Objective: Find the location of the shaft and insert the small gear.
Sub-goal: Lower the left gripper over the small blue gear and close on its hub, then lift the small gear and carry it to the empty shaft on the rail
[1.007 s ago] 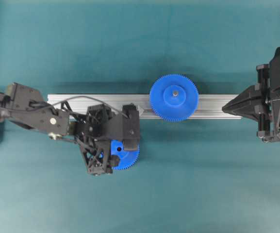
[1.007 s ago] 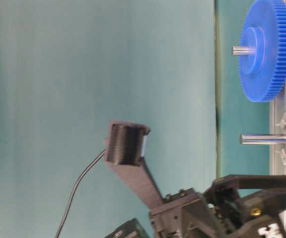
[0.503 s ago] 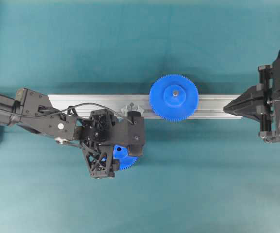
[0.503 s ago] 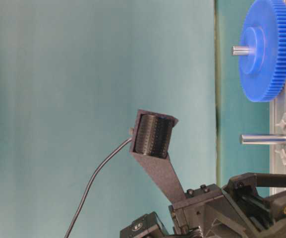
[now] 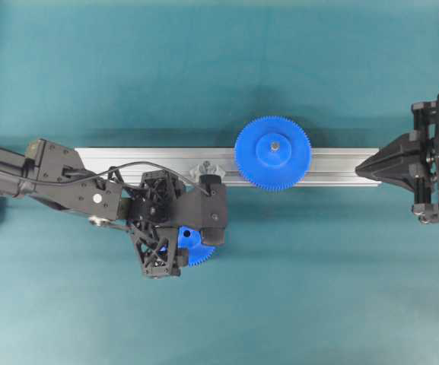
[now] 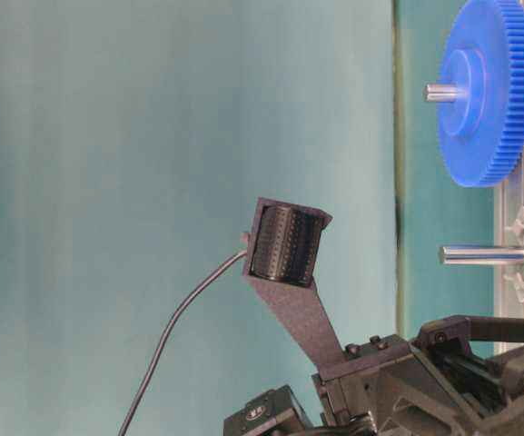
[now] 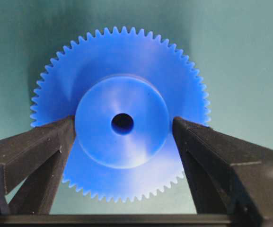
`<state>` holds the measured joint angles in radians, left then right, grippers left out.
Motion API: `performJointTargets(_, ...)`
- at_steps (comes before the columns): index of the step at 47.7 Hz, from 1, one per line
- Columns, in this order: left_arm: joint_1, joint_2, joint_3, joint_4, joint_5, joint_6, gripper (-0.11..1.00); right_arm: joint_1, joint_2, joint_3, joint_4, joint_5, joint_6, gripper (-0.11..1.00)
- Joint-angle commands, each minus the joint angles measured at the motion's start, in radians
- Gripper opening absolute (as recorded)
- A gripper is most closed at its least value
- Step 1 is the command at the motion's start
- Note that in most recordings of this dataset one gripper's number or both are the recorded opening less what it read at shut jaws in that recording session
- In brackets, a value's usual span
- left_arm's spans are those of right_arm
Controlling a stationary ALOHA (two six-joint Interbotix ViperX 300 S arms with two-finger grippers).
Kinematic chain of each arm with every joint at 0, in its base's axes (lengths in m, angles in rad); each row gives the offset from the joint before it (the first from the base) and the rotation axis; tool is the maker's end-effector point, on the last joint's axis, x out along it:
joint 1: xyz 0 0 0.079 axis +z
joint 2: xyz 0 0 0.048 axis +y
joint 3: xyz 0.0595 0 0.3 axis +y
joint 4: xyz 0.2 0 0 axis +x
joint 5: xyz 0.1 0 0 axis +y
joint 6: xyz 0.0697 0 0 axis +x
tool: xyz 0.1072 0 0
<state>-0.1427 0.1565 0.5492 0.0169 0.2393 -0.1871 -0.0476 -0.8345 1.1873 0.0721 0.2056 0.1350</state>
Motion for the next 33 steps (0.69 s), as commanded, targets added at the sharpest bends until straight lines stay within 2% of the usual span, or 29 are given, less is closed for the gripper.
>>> performJointTargets(1,-0.005,-0.003,-0.012,0.002,-0.003,-0.002,0.90,-0.002,0.002,-0.008,0.000,-0.008,0.009,0.08)
performJointTargets(25,-0.005,0.003,-0.017,0.002,-0.003,-0.008,0.88,-0.002,0.000,-0.005,-0.002,-0.008,0.009,0.08)
performJointTargets(29,-0.005,0.003,-0.015,0.002,-0.002,-0.006,0.83,-0.002,0.000,-0.005,-0.002,-0.008,0.009,0.08)
performJointTargets(33,-0.005,0.000,-0.015,0.002,0.002,-0.005,0.72,-0.002,-0.002,-0.003,-0.002,-0.008,0.009,0.08)
